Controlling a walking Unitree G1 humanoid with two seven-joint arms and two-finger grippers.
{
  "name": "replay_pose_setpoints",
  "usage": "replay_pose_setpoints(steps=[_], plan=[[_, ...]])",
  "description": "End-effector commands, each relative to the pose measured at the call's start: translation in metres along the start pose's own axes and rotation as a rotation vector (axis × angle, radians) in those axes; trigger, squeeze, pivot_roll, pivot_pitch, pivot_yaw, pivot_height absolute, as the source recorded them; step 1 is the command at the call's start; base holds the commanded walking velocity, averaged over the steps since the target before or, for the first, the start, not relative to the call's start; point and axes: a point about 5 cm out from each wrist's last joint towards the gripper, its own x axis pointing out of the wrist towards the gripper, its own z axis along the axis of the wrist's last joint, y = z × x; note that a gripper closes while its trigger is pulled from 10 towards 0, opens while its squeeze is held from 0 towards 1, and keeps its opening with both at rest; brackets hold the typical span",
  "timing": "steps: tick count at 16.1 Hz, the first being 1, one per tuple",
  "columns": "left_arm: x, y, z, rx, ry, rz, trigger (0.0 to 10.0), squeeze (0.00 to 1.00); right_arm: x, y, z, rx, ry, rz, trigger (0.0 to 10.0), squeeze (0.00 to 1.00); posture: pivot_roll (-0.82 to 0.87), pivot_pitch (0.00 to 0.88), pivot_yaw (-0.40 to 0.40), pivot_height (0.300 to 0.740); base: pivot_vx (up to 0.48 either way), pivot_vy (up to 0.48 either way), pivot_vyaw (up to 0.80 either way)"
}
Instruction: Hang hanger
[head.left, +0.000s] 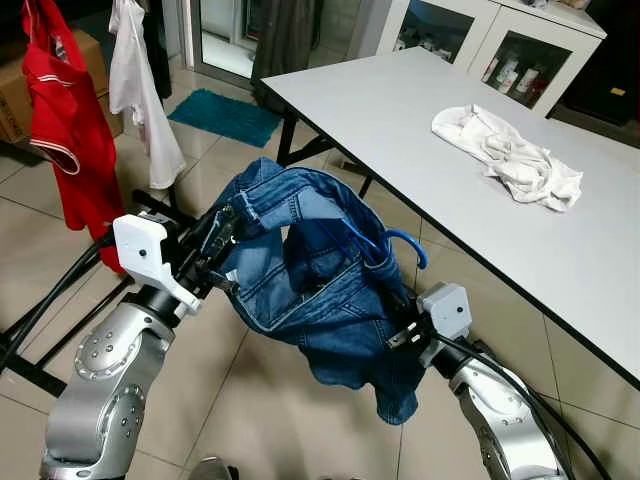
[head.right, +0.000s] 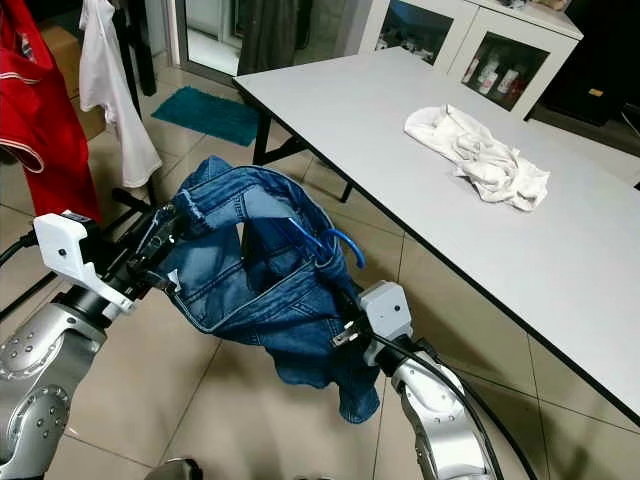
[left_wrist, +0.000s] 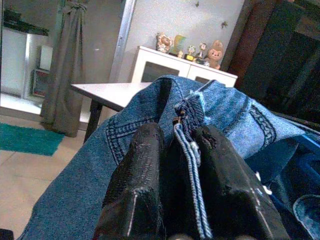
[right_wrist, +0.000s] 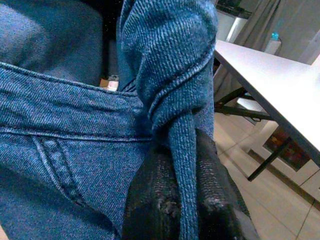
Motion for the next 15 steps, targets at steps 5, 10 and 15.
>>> replay_pose_setpoints(steps=[5,10,15], plan=[[0.0033,-0.0011,-0.0048,0.056,0.045,0.004,10.0,0.00,-0.0030,-0.0060,0.0039,-0.014,-0.029,-0.030,0.0,0.00,0.12,0.105,-0.151,0.740,0.000,0.000,0.00],[0.0042,-0.0018,-0.0014,0.042,0.017,-0.006,0.0,0.00,-0.0028,-0.0077,0.0043,-0.016,-0.030,-0.036,0.0,0.00,0.12,0.106,-0.149,0.740,0.000,0.000,0.00],[0.0026,-0.0041,-0.0016,0.033,0.013,-0.018,0.0,0.00,-0.0034,-0.0071,0.0038,-0.014,-0.026,-0.035,0.0,0.00,0.12,0.111,-0.152,0.740,0.000,0.000,0.00]])
